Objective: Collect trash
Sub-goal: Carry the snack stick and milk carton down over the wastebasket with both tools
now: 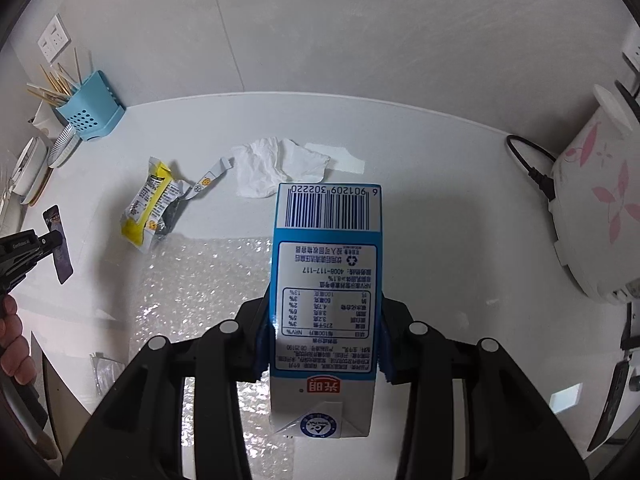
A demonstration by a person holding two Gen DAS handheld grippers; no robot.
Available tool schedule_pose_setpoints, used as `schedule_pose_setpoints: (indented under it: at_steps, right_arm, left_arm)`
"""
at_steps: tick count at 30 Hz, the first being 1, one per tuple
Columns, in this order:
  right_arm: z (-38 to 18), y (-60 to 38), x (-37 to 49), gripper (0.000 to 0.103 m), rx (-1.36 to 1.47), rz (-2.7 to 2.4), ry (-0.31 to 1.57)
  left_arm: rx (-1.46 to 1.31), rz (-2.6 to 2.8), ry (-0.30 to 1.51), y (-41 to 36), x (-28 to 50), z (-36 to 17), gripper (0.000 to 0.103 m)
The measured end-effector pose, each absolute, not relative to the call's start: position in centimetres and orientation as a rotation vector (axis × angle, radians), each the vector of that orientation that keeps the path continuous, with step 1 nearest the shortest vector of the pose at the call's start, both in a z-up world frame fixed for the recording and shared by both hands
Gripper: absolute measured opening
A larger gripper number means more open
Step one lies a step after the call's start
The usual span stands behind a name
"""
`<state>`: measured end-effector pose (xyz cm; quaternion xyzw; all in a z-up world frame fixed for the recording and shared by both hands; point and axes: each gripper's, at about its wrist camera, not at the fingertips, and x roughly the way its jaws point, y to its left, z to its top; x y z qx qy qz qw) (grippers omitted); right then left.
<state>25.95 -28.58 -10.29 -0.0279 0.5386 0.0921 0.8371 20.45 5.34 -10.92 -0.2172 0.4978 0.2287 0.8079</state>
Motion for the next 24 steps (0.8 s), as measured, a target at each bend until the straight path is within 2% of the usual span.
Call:
schedule_pose_setpoints:
  at_steps: [14, 24]
  right_arm:
    - [-7.2, -24.7, 16.5, 0.039, -0.021, 0.120, 1.060]
    - [-5.1, -20.9, 9.0, 0.039, 0.007, 0.075, 0.987]
  left_arm:
    - [-0.358, 0.279, 1.017, 5.3, 13.7, -7.0, 0.006]
    - [-0.242, 0.184, 0.990, 6.2, 6.2, -5.3, 0.006]
